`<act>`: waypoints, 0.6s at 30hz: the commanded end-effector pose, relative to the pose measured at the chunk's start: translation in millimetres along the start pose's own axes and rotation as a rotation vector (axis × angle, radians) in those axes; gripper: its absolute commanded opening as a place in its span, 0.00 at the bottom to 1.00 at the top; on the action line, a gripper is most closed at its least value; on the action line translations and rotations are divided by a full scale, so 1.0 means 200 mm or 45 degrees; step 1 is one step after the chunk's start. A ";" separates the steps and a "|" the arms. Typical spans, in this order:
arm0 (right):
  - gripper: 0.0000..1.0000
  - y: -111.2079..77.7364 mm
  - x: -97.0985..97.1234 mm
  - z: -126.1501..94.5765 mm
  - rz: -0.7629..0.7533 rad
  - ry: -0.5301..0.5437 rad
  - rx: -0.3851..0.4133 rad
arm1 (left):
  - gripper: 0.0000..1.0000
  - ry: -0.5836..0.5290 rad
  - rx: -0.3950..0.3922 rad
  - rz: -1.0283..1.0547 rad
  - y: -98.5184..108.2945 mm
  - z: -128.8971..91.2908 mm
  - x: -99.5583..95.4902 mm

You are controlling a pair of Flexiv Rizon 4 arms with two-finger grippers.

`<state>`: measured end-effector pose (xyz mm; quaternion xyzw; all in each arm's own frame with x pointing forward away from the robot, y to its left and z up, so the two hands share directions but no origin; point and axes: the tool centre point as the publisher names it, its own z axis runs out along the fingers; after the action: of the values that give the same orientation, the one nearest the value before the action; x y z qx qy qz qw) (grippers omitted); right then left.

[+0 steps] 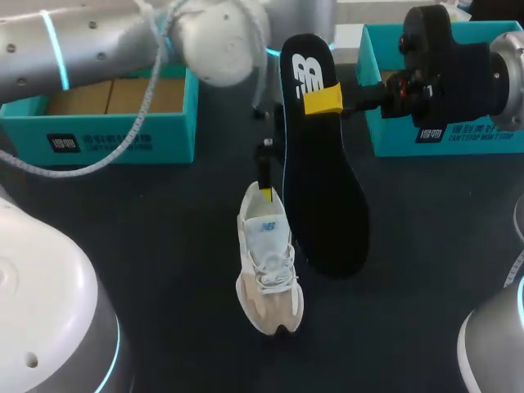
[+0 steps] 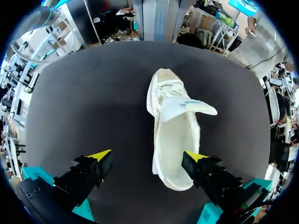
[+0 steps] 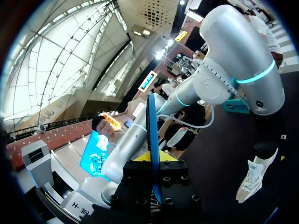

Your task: Take the shoe out of the shoebox, open the shoe tongue, remove and reinsert the insole, then place the shoe into the shoebox

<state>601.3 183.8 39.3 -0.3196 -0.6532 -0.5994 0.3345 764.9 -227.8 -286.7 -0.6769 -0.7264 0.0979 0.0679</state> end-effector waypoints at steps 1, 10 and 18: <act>0.00 0.00 0.00 0.01 0.002 -0.001 0.001 | 1.00 -0.379 -0.008 0.015 -0.01 -0.11 0.11; 0.00 0.00 0.00 0.01 0.002 -0.001 0.001 | 1.00 -0.645 -0.090 0.155 -0.08 -0.32 0.13; 0.00 0.00 0.00 0.01 0.002 -0.001 0.001 | 1.00 -0.721 -0.141 0.155 -0.09 -0.42 0.10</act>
<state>601.3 183.8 39.3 -0.3196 -0.6532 -0.5994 0.3345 769.6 -212.9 -199.9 -0.6914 -0.6927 0.1797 -0.0991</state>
